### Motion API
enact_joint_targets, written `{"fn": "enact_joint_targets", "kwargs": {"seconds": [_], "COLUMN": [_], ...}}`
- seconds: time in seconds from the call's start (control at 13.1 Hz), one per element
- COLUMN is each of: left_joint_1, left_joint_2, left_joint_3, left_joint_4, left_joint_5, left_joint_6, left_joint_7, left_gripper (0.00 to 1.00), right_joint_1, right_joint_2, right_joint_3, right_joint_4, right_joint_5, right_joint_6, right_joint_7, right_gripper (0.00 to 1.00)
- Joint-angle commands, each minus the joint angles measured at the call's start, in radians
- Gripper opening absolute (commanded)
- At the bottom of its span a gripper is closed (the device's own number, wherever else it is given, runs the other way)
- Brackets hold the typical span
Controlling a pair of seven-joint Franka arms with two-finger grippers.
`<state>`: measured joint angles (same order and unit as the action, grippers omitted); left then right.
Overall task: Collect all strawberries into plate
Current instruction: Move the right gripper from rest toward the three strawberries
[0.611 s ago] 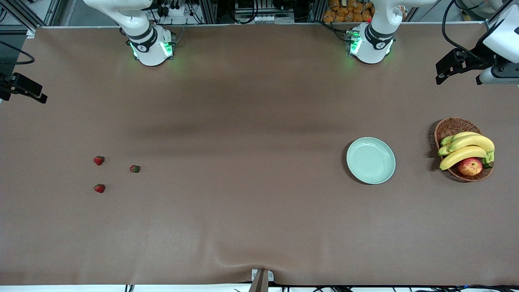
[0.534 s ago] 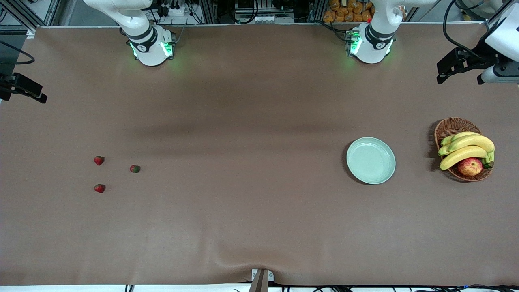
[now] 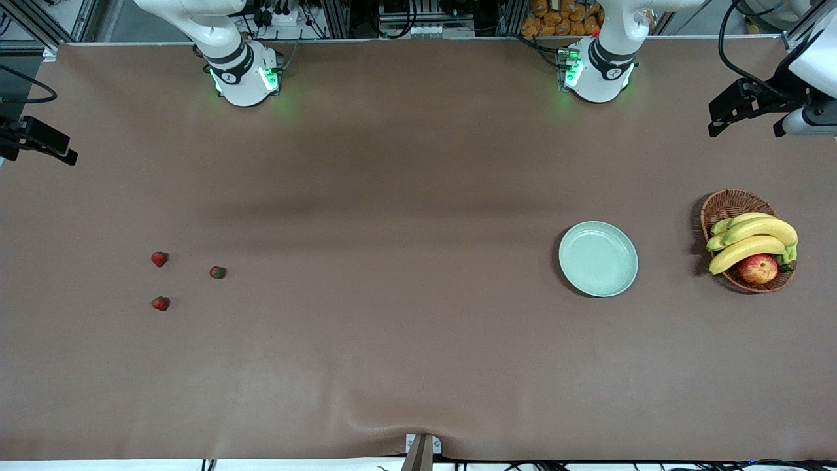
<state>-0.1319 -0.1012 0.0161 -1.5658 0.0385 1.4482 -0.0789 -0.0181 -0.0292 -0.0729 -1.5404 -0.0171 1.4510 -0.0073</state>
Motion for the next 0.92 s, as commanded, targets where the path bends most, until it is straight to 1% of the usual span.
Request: {"fn": "enact_joint_targets", "kwargs": {"seconds": [0.0,0.23,0.38,0.61,0.84], "left_joint_1": [-0.003,0.012,-0.004,0.005,-0.005], "left_joint_2": [0.014,0.014,0.023,0.025,0.028], "left_joint_3": [0.004,0.005,-0.001,-0.002,-0.002], "left_joint_4": [0.027,0.024,0.027,0.029,0.029], "left_joint_5": [0.006,0.004,0.02,0.008,0.014], "left_joint_6": [-0.019,-0.028,-0.026,-0.026,-0.025], "left_joint_7": [0.001,0.01,-0.002,0.013,0.013], "left_gripper": [1.0,1.0,1.0,1.0,1.0], "right_joint_1": [-0.011,-0.011,-0.011,-0.007,0.0], "right_joint_2": [-0.002,0.006,0.014,0.018,0.044], "right_joint_3": [0.015,0.015,0.015,0.016,0.016], "right_joint_4": [0.006,0.0,-0.009,-0.046,-0.058], "right_joint_5": [-0.012,-0.011,-0.009,-0.003,-0.003], "right_joint_6": [-0.017,-0.017,-0.014,-0.001,0.022], "right_joint_7": [0.018,0.016,0.016,0.016,0.016], "right_gripper": [1.0,1.0,1.0,1.0,1.0]}}
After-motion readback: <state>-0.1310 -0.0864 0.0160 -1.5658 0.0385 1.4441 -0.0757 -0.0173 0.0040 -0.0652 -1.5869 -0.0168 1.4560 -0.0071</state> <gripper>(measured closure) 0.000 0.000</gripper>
